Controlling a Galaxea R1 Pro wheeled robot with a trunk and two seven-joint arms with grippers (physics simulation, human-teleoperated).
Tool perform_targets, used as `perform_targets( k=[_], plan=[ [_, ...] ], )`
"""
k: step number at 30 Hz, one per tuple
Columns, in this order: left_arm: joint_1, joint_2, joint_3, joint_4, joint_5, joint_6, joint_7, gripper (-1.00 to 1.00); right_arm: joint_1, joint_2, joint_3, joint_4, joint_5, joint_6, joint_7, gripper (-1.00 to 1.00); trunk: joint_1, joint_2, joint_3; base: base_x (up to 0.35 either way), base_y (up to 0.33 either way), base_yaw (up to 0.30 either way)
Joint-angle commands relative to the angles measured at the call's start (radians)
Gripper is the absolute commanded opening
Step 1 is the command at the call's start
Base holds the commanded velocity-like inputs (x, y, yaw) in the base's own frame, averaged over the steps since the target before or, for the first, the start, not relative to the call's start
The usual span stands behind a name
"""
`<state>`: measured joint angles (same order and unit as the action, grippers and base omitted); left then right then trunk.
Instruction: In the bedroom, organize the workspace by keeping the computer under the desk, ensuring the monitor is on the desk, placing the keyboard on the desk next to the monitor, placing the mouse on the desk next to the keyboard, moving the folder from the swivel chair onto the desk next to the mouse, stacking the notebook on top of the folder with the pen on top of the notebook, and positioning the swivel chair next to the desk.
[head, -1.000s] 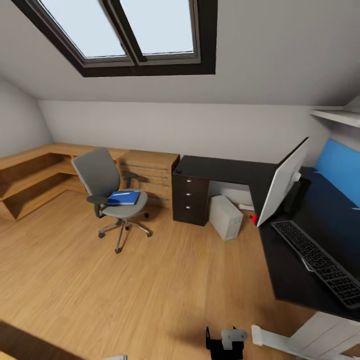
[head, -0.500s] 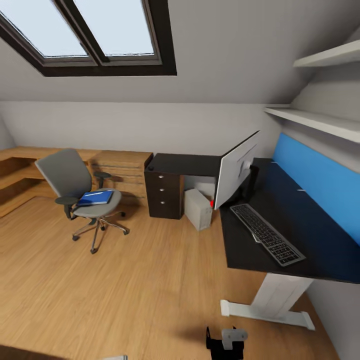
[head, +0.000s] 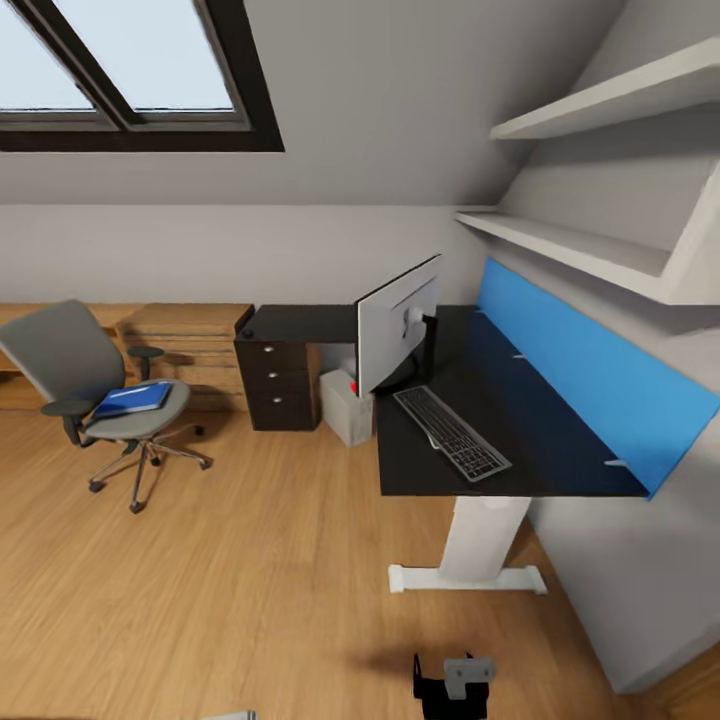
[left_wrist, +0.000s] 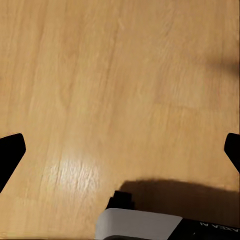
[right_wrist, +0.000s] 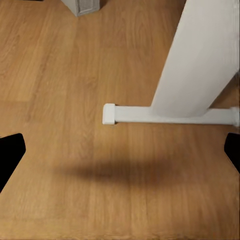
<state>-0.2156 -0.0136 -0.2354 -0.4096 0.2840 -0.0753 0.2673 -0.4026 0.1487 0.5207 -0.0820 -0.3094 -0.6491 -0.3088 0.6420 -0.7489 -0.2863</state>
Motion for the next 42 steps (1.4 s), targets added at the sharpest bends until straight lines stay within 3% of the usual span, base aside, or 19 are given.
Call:
perform_targets(
  k=[1, 14, 19, 21, 23, 30, 42],
  plan=[
    [-0.001, 0.001, -0.009, 0.0, 0.01, -0.004, 0.007, 1.0, -0.001, 0.0, 0.009, 0.001, -0.005, -0.002, -0.006, 1.0, 0.0, -0.001, -0.002, -0.27, -0.235, -0.225],
    [-0.001, 0.001, -0.007, 0.0, 0.01, -0.006, 0.007, 1.0, -0.001, 0.001, 0.01, 0.001, -0.002, -0.002, -0.006, 1.0, 0.0, -0.001, -0.005, -0.165, -0.255, -0.061],
    [-0.001, -0.027, 0.021, 0.005, 0.018, -0.034, 0.015, 1.0, 0.028, -0.028, -0.001, 0.005, -0.012, -0.012, -0.009, 1.0, 0.0, -0.001, -0.005, 0.0, 0.0, 0.0],
    [-0.001, -0.035, 0.018, 0.004, 0.012, -0.043, 0.016, 1.0, 0.036, -0.018, 0.005, 0.011, -0.006, -0.003, -0.007, 1.0, 0.0, -0.001, -0.005, 0.0, 0.0, 0.0],
    [-0.001, -0.037, 0.007, 0.004, 0.008, -0.034, 0.016, 1.0, 0.031, -0.011, 0.01, 0.021, -0.002, 0.003, -0.007, 1.0, -0.008, 0.013, 0.001, 0.0, 0.0, 0.0],
    [-0.001, -0.04, -0.018, 0.005, 0.004, -0.022, 0.014, 1.0, 0.027, -0.026, 0.019, 0.06, 0.007, 0.007, 0.0, 1.0, -0.035, 0.062, 0.023, 0.0, 0.0, 0.0],
    [-0.001, -0.042, -0.019, 0.015, 0.004, -0.021, 0.012, 1.0, 0.027, -0.028, 0.017, 0.066, 0.006, 0.0, -0.001, 1.0, -0.081, 0.146, 0.061, 0.0, 0.0, 0.0]
  ],
)
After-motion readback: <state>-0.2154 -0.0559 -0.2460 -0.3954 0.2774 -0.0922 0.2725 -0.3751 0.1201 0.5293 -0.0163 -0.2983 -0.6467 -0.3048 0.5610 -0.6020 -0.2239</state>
